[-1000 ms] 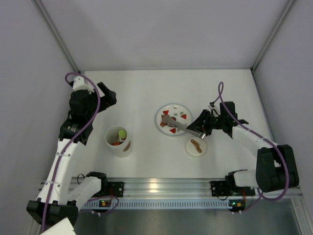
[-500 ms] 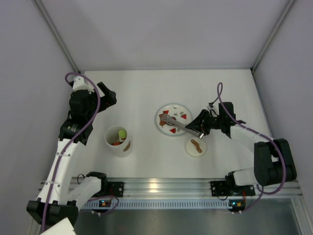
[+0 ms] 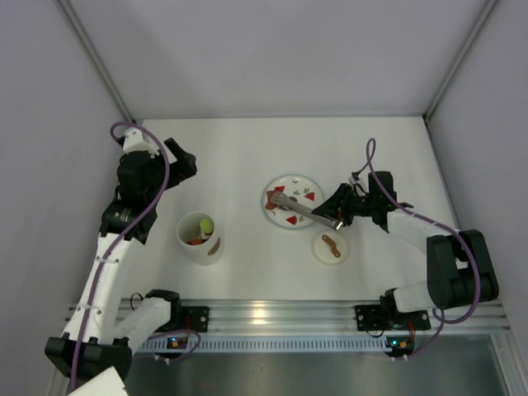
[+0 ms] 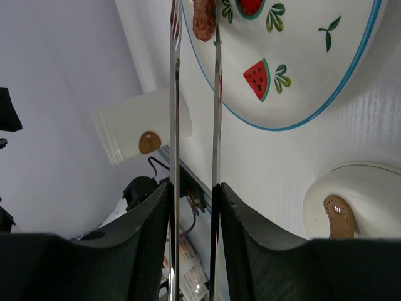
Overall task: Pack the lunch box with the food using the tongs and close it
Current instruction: Pick up the fake food from the plate.
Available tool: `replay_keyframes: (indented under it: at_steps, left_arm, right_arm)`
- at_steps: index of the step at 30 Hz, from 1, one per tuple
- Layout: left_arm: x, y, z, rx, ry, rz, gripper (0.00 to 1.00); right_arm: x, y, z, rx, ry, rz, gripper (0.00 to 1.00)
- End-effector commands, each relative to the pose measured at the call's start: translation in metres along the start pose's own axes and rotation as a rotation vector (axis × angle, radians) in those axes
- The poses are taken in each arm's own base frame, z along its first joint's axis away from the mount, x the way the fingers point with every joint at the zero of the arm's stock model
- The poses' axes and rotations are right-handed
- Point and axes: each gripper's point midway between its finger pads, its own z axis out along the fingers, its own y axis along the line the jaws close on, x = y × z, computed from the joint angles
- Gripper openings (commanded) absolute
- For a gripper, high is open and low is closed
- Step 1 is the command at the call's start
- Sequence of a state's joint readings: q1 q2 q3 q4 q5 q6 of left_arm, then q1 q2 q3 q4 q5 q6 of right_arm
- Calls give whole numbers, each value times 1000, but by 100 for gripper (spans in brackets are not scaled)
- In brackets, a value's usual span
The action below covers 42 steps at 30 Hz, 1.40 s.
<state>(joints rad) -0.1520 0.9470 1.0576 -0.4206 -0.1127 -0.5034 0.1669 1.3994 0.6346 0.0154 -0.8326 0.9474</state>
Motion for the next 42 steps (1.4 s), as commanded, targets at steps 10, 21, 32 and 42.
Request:
replay_keyframes:
  at_steps: [10, 21, 32, 42]
  left_arm:
    - [-3, 1, 2, 1, -19, -5, 99]
    - [-4, 0, 2, 2, -21, -3, 99]
    - [-3, 1, 2, -1, -19, -3, 99]
    - [-4, 1, 1, -1, -23, -4, 99]
  right_arm:
    - [6, 7, -1, -74, 0, -46, 35]
    - [21, 6, 0, -91, 20, -34, 36]
    - [26, 8, 1, -115, 20, 3, 36]
    - [32, 14, 3, -146, 38, 21, 37]
